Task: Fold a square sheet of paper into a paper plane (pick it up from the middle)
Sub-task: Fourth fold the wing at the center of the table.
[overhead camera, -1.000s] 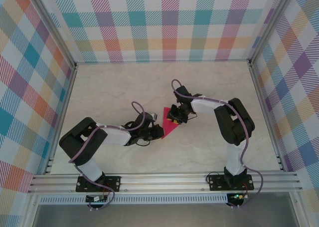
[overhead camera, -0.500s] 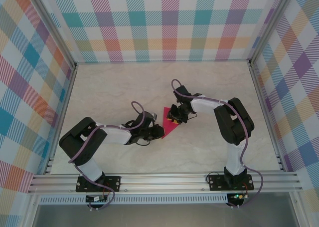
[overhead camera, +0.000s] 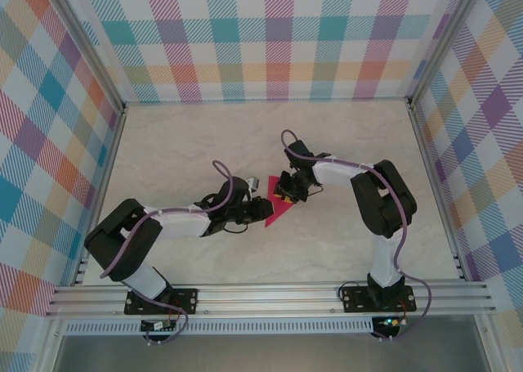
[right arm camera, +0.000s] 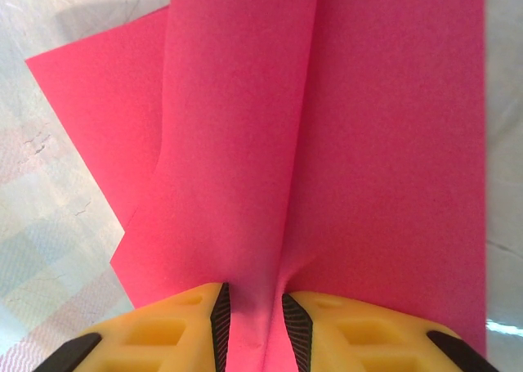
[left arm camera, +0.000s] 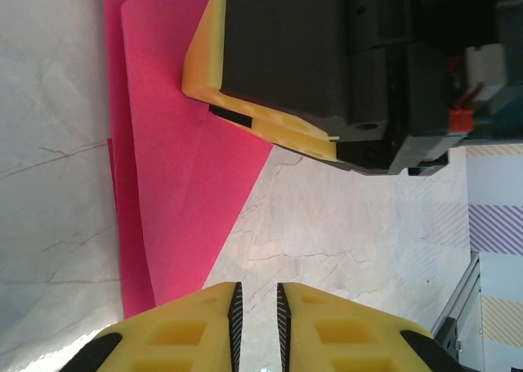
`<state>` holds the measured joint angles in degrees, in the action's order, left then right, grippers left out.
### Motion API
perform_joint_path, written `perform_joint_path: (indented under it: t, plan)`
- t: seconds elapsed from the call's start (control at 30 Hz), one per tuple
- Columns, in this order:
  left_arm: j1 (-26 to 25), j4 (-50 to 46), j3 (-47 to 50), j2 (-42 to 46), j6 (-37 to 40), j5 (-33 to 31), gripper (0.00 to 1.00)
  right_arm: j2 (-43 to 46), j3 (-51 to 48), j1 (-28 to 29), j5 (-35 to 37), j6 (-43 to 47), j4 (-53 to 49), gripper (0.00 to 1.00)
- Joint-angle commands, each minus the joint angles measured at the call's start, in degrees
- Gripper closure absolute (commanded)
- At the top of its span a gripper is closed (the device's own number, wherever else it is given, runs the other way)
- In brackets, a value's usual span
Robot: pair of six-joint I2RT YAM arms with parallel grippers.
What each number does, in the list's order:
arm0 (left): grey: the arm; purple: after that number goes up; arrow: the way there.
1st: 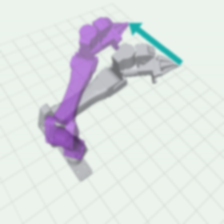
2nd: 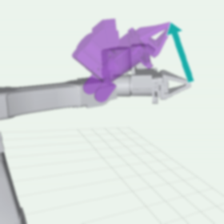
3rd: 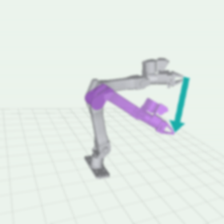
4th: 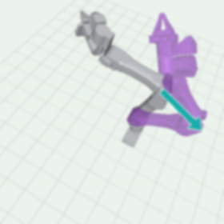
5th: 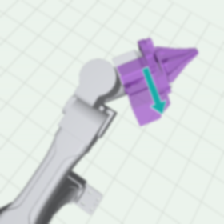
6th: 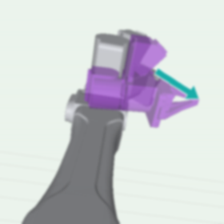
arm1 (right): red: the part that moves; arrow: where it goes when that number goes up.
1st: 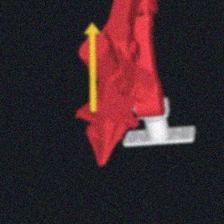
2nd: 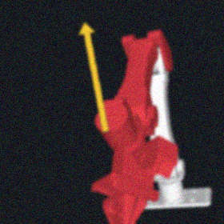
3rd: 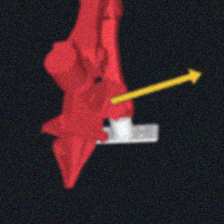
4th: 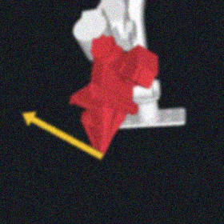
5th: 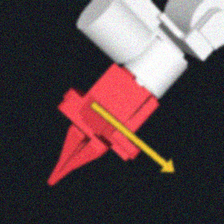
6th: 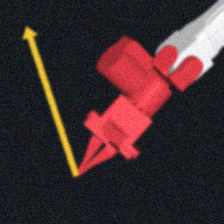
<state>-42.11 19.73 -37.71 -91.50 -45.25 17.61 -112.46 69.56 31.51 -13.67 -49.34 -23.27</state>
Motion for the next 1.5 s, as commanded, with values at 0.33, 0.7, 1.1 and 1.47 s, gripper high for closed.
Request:
perform_joint_path:
  t: [0.33, 0.7, 1.1, 1.47]
  plan:
    - [0.5, -2.2, -2.2, -4.8, 0.6, -2.0, 0.79, -7.9, -3.6, -0.8, 10.8, -0.9, -4.6, 0.70]
    - [0.4, -1.7, -2.0, -6.3, 0.5, -1.2, 0.80, -8.0, -3.6, -0.8, 10.9, -0.9, -4.6, 0.70]
    - [0.4, 0.1, -2.2, -8.5, 0.2, 1.0, 0.78, -8.1, -3.7, -0.8, 10.9, -1.0, -4.6, 0.70]
    - [0.4, -1.1, -1.2, -2.0, 1.1, -1.3, 0.77, -8.1, -3.9, -0.8, 11.0, -1.1, -4.6, 0.70]
